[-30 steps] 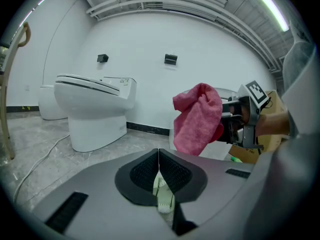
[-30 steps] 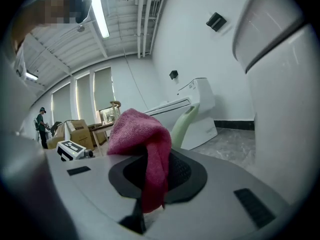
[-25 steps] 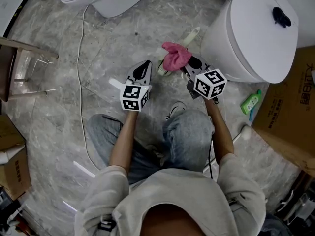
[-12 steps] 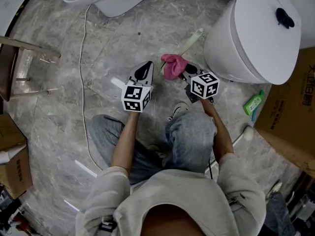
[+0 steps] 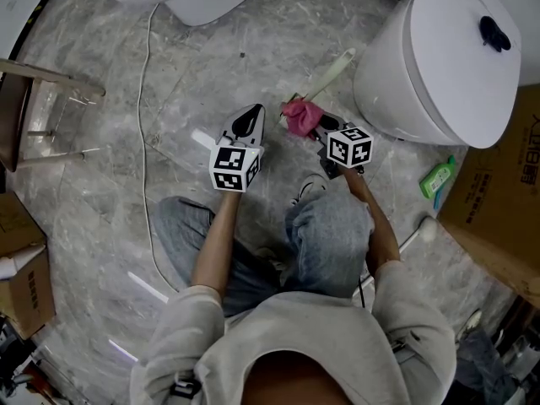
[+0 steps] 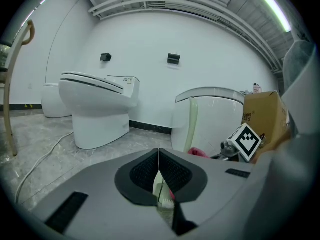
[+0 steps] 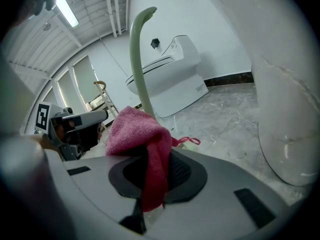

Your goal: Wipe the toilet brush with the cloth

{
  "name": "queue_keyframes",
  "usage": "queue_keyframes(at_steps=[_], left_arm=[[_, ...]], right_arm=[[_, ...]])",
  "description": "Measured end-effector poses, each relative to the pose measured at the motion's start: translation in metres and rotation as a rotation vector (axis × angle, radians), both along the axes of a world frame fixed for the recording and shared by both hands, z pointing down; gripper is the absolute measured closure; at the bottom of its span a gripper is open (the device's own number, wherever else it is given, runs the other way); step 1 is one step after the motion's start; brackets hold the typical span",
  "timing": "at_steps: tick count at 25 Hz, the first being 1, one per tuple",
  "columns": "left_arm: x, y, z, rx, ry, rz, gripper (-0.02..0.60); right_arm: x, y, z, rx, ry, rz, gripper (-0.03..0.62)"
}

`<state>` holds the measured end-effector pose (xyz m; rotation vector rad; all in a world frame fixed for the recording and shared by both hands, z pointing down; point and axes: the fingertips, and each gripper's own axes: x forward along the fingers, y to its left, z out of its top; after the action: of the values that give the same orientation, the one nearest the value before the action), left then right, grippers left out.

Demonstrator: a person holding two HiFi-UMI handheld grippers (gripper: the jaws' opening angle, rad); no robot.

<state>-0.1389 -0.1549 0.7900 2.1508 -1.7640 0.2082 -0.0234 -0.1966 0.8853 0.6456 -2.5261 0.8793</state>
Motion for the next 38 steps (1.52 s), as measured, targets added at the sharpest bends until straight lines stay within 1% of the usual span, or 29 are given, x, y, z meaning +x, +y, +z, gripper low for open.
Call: queue_keyframes(at_steps=[3, 5, 9, 12, 16, 20, 23, 25, 28, 34, 38], left_arm=[[0.002, -0.001, -0.003, 0.008, 0.004, 0.001, 0.562], [0.005, -0.001, -0.004, 0.009, 0.006, 0.007, 0.561], [0.012, -0.004, -0.003, 0.011, 0.005, 0.025, 0.561], [0.015, -0.005, -0.002, 0.010, 0.005, 0.033, 0.562], [0.015, -0.006, -0.004, 0.014, 0.009, 0.027, 0.562], [0.014, -0.006, -0.004, 0.013, 0.011, 0.028, 0.563], [0.014, -0.006, -0.004, 0.011, 0.011, 0.025, 0.562], [0.013, -0.006, -0.004, 0.010, 0.011, 0.023, 0.561], [0.011, -0.006, -0.003, 0.008, 0.012, 0.020, 0.561], [0.009, -0.006, -0.003, 0.007, 0.012, 0.015, 0.561], [0.008, -0.006, -0.004, 0.008, 0.013, 0.010, 0.563]], right_arm=[[0.001, 0.003, -0.007, 0.021, 0.001, -0.010, 0.530], [0.001, 0.005, -0.025, 0.068, -0.012, -0.027, 0.530], [0.009, 0.000, -0.084, 0.189, -0.083, -0.033, 0.530], [0.021, -0.012, -0.135, 0.279, -0.140, -0.019, 0.530], [0.037, -0.029, -0.198, 0.415, -0.188, 0.020, 0.530], [0.044, -0.041, -0.238, 0.538, -0.181, 0.060, 0.530], [0.044, -0.047, -0.251, 0.598, -0.162, 0.076, 0.530], [0.043, -0.052, -0.252, 0.608, -0.160, 0.093, 0.530], [0.042, -0.059, -0.240, 0.580, -0.155, 0.113, 0.530], [0.036, -0.059, -0.196, 0.446, -0.182, 0.123, 0.530], [0.030, -0.057, -0.168, 0.374, -0.176, 0.108, 0.530]])
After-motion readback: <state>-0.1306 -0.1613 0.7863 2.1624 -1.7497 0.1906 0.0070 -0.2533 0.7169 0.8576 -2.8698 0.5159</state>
